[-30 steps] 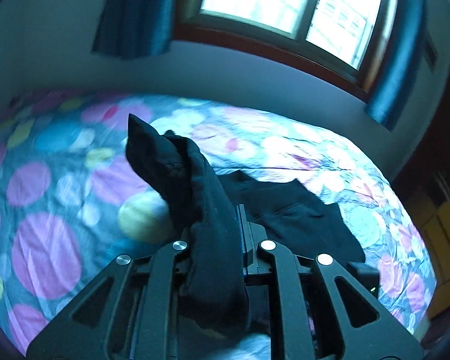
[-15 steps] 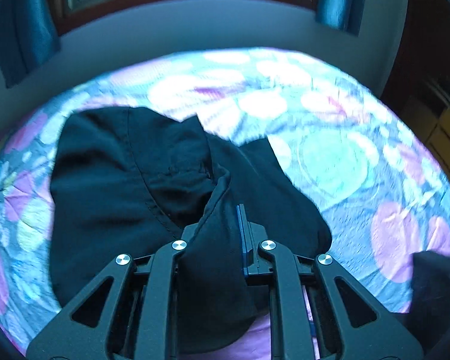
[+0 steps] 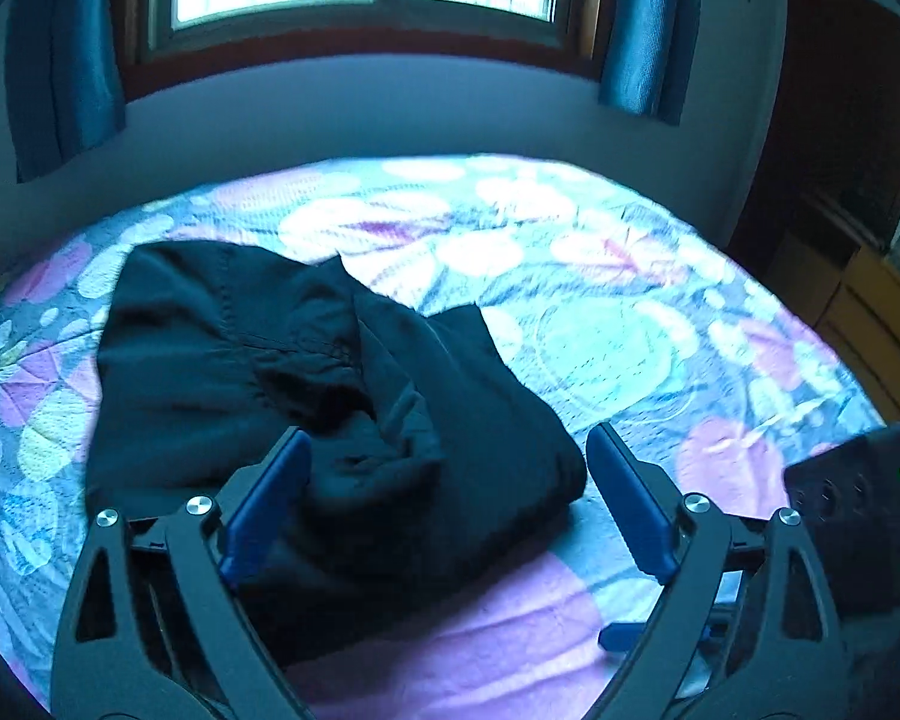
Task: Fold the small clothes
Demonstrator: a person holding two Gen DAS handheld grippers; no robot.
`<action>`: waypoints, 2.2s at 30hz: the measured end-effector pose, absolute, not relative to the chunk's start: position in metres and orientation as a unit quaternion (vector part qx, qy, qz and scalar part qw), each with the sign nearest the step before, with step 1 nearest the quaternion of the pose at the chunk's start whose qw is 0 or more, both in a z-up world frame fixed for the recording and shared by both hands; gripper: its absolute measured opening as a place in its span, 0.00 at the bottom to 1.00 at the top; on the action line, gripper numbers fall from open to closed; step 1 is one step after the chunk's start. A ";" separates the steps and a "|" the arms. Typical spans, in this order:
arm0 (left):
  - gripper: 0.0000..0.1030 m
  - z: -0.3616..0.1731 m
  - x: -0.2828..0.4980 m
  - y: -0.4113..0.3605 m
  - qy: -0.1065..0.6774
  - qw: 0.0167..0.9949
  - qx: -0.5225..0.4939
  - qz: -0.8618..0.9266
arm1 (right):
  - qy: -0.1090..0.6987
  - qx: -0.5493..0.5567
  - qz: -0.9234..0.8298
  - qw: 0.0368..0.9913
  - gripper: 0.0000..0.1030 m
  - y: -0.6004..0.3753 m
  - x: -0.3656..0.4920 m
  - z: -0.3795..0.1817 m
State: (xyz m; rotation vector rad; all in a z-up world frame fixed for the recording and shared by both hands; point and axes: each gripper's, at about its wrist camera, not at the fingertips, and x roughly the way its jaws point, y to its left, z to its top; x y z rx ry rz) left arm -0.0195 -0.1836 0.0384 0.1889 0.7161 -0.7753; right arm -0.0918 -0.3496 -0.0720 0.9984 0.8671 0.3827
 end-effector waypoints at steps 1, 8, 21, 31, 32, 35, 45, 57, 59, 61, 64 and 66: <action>0.94 0.046 -0.023 -0.173 0.334 0.862 0.081 -0.372 | 0.398 0.461 0.176 0.773 0.83 -0.351 -0.094 -0.069; 0.98 0.054 -0.033 -0.068 0.286 0.902 0.050 -0.320 | 0.367 0.456 0.183 0.790 0.83 -0.360 -0.085 -0.029; 0.98 -0.031 0.001 -0.037 0.364 0.894 0.136 -0.224 | 0.484 0.393 0.147 0.768 0.55 -0.322 0.058 -0.032; 0.98 -0.028 0.013 -0.036 0.372 0.890 0.089 -0.247 | 0.368 0.360 0.169 0.840 0.17 -0.343 0.018 0.023; 0.98 -0.028 0.012 -0.040 0.366 0.891 0.091 -0.252 | 0.368 0.358 0.154 0.844 0.17 -0.351 0.011 0.014; 0.98 -0.037 0.012 -0.054 0.377 0.878 0.103 -0.276 | 0.409 0.388 0.109 0.818 0.17 -0.375 0.005 -0.042; 0.98 -0.059 0.032 -0.046 0.451 0.846 0.029 -0.283 | 0.366 0.415 0.116 0.825 0.16 -0.391 -0.025 -0.049; 0.98 -0.061 0.038 -0.047 0.456 0.841 0.026 -0.288 | 0.377 0.454 0.117 0.799 0.33 -0.409 -0.050 -0.066; 0.98 -0.061 0.036 -0.046 0.456 0.842 0.025 -0.288 | 0.384 0.436 0.113 0.806 0.33 -0.406 -0.057 -0.061; 0.98 -0.061 0.035 -0.047 0.457 0.842 0.028 -0.286 | 0.389 0.422 0.106 0.812 0.32 -0.405 -0.062 -0.060; 0.98 -0.061 0.036 -0.048 0.456 0.842 0.028 -0.286 | 0.386 0.408 0.091 0.823 0.19 -0.398 -0.055 -0.055; 0.98 -0.061 0.035 -0.048 0.456 0.842 0.028 -0.285 | 0.377 0.400 0.087 0.831 0.16 -0.392 -0.054 -0.049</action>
